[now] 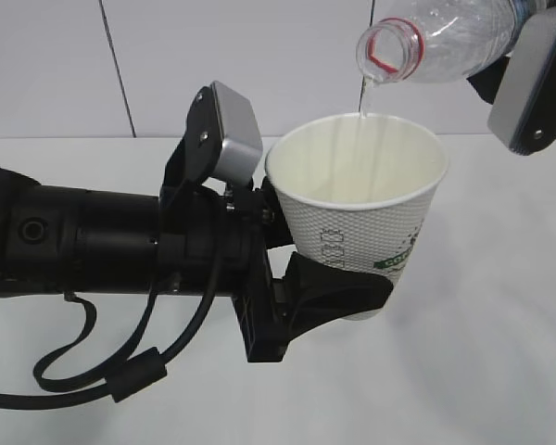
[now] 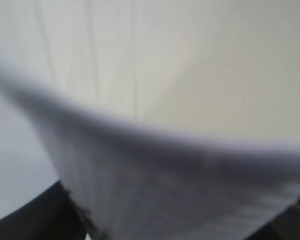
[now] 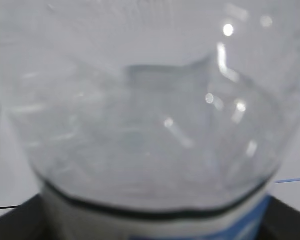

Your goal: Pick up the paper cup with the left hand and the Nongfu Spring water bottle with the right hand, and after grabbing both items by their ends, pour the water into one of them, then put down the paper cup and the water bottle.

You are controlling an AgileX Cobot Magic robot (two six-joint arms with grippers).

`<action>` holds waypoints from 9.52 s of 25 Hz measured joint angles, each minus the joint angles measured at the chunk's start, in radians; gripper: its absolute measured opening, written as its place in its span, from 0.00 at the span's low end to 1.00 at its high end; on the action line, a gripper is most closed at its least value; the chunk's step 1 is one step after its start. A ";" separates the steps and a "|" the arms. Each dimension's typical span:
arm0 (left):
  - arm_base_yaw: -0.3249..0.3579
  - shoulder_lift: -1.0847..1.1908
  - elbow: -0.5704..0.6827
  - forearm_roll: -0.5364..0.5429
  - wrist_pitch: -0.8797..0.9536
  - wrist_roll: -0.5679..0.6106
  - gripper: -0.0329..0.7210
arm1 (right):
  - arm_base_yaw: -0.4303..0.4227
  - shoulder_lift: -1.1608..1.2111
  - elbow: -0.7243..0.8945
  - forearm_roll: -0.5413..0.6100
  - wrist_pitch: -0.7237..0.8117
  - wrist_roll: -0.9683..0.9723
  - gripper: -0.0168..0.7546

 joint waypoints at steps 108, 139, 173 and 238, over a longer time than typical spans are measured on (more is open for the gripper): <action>0.000 0.000 0.000 0.000 0.017 0.000 0.73 | 0.000 0.000 0.000 0.000 -0.028 -0.011 0.66; 0.000 0.000 0.000 0.002 0.021 0.000 0.73 | 0.000 0.000 0.000 0.000 -0.029 -0.021 0.66; 0.000 0.000 0.000 0.006 0.021 0.000 0.73 | 0.000 0.000 0.000 0.000 -0.029 -0.040 0.66; 0.000 0.000 0.000 0.074 -0.008 0.000 0.72 | 0.000 -0.002 0.000 0.001 -0.037 -0.063 0.66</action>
